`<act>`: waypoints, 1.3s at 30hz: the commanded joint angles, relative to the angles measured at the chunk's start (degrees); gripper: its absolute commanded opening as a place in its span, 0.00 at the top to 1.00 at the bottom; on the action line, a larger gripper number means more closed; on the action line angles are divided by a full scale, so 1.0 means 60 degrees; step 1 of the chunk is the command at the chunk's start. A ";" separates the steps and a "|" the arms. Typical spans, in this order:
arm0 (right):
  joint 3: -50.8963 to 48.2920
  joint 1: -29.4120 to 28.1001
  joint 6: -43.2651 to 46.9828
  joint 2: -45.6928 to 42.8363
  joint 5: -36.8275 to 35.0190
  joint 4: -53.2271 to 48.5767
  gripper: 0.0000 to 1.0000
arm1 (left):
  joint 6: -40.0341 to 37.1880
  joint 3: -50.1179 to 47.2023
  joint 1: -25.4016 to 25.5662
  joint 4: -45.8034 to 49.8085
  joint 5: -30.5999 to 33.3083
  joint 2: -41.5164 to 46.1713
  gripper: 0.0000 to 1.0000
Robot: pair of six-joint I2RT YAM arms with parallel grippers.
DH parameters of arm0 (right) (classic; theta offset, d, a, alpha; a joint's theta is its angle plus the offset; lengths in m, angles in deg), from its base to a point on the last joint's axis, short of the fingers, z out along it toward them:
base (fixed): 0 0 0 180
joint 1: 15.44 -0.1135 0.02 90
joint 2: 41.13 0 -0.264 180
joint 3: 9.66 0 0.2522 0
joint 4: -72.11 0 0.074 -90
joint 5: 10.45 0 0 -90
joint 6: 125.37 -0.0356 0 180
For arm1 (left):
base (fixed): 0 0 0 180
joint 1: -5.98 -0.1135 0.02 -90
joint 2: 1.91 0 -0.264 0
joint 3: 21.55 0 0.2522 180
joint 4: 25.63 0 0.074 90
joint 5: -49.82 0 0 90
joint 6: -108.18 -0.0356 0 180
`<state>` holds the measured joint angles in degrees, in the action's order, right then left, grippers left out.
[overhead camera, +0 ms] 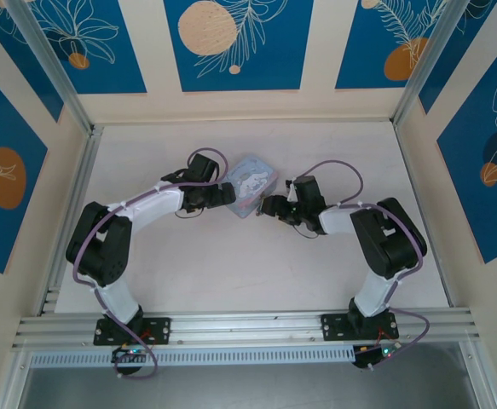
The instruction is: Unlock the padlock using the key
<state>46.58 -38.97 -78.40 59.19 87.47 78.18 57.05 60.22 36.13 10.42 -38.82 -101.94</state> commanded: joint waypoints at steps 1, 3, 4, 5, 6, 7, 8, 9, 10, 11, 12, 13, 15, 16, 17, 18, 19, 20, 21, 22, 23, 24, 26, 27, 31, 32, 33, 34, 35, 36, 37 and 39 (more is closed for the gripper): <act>0.0213 -0.0004 0.0512 0.0595 0.0444 0.0529 0.39 | 0.0113 0.0312 0.0049 0.0029 -0.0213 -0.0188 0.00; 0.0311 -0.0004 0.0604 0.0837 0.0654 0.0698 0.39 | 0.0128 0.0322 0.0049 0.0040 -0.0228 -0.0213 0.00; 0.0359 -0.0004 0.0637 0.0960 0.0762 0.0745 0.39 | 0.0145 0.0327 0.0048 0.0042 -0.0218 -0.0216 0.00; 0.0417 -0.0017 0.0658 0.1060 0.0909 0.0809 0.39 | 0.0142 0.0340 0.0053 0.0041 -0.0224 -0.0243 0.00; 0.0441 -0.0019 0.0689 0.1135 0.1039 0.0885 0.39 | 0.0142 0.0354 0.0046 0.0061 -0.0228 -0.0253 0.00; 0.0422 -0.0017 0.0703 0.1200 0.1155 0.0963 0.39 | 0.0153 0.0377 0.0055 0.0069 -0.0228 -0.0255 0.00; 0.0428 -0.0019 0.0711 0.1246 0.1307 0.1056 0.39 | 0.0157 0.0382 0.0046 0.0066 -0.0228 -0.0266 0.00; 0.0413 -0.0019 0.0725 0.1282 0.1493 0.1140 0.40 | 0.0158 0.0392 0.0057 0.0070 -0.0228 -0.0273 0.00; 0.0406 -0.0019 0.0739 0.1314 0.1661 0.1218 0.40 | 0.0171 0.0400 0.0057 0.0072 -0.0229 -0.0278 0.00; 0.0406 -0.0026 0.0756 0.1328 0.1811 0.1257 0.40 | 0.0172 0.0413 0.0056 0.0088 -0.0228 -0.0295 0.00; 0.0384 -0.0030 0.0755 0.1328 0.1953 0.1305 0.42 | 0.0175 0.0428 0.0052 0.0092 -0.0228 -0.0292 0.00; 0.0343 -0.0020 0.0743 0.1321 0.2048 0.1364 0.45 | 0.0172 0.0442 0.0057 0.0096 -0.0228 -0.0308 0.00; 0.0217 -0.0019 0.0690 0.1234 0.2191 0.1474 0.49 | 0.0172 0.0443 0.0049 0.0095 -0.0228 -0.0306 0.00; 0.0149 -0.0019 0.0660 0.1190 0.2249 0.1549 0.51 | 0.0171 0.0443 0.0050 0.0099 -0.0228 -0.0307 0.00; 0.0088 -0.0019 0.0622 0.1133 0.2306 0.1613 0.52 | 0.0179 0.0450 0.0052 0.0096 -0.0228 -0.0335 0.00; 0.0025 -0.0019 0.0594 0.1096 0.2341 0.1654 0.53 | 0.0172 0.0443 0.0054 0.0097 -0.0228 -0.0329 0.00; -0.0022 -0.0019 0.0540 0.1064 0.2356 0.1696 0.55 | 0.0172 0.0435 0.0054 0.0107 -0.0228 -0.0336 0.00; -0.0086 -0.0018 0.0486 0.1014 0.2367 0.1760 0.56 | 0.0172 0.0424 0.0048 0.0089 -0.0228 -0.0339 0.00; -0.0132 -0.0019 0.0451 0.0984 0.2371 0.1802 0.56 | 0.0186 0.0417 0.0057 0.0087 -0.0228 -0.0345 0.00; -0.0163 -0.0019 0.0419 0.0972 0.2349 0.1802 0.57 | 0.0175 0.0400 0.0046 0.0084 -0.0232 -0.0352 0.00; -0.0186 -0.0019 0.0379 0.0940 0.2342 0.1817 0.57 | 0.0197 0.0400 0.0058 0.0079 -0.0242 -0.0352 0.00; -0.0208 -0.0019 0.0341 0.0926 0.2308 0.1811 0.57 | 0.0185 0.0404 0.0047 0.0067 -0.0242 -0.0352 0.00; -0.0264 -0.0033 0.0215 0.0814 0.2116 0.1769 0.57 | 0.0186 0.0385 0.0056 0.0088 -0.0230 -0.0338 0.00; -0.0374 -0.0045 0.0099 0.0698 0.1887 0.1784 0.57 | 0.0187 0.0391 0.0050 0.0087 -0.0228 -0.0336 0.00; -0.0569 -0.0105 -0.0394 0.0167 0.0746 0.1222 0.45 | 0.0186 0.0387 0.0053 0.0079 -0.0235 -0.0336 0.00; -0.0578 -0.0165 -0.0427 0.0011 0.0454 0.1011 0.44 | 0.0194 0.0382 0.0048 0.0053 -0.0241 -0.0335 0.00; -0.0490 -0.0239 -0.0460 -0.0151 0.0018 0.0534 0.43 | 0.0201 0.0384 0.0056 0.0054 -0.0255 -0.0350 0.00; -0.0354 -0.0326 -0.0468 -0.0249 -0.0373 -0.0008 0.43 | 0.0203 0.0385 0.0047 0.0034 -0.0270 -0.0361 0.00; -0.0161 -0.0428 -0.0433 -0.0368 -0.0750 -0.0506 0.43 | 0.0214 0.0384 0.0046 0.0019 -0.0283 -0.0364 0.00; 0.0014 -0.0547 -0.0431 -0.0440 -0.1143 -0.0967 0.44 | 0.0223 0.0379 0.0060 0.0017 -0.0285 -0.0376 0.00; 0.0205 -0.0658 -0.0460 -0.0500 -0.1507 -0.1402 0.44 | 0.0229 0.0377 0.0044 -0.0006 -0.0297 -0.0387 0.00; 0.0607 -0.0875 -0.0440 -0.0504 -0.1988 -0.2192 0.45 | 0.0256 0.0376 0.0046 -0.0034 -0.0328 -0.0401 0.00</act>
<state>46.84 -42.51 -80.69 57.85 83.69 75.15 58.23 61.29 36.13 9.98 -39.93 -103.29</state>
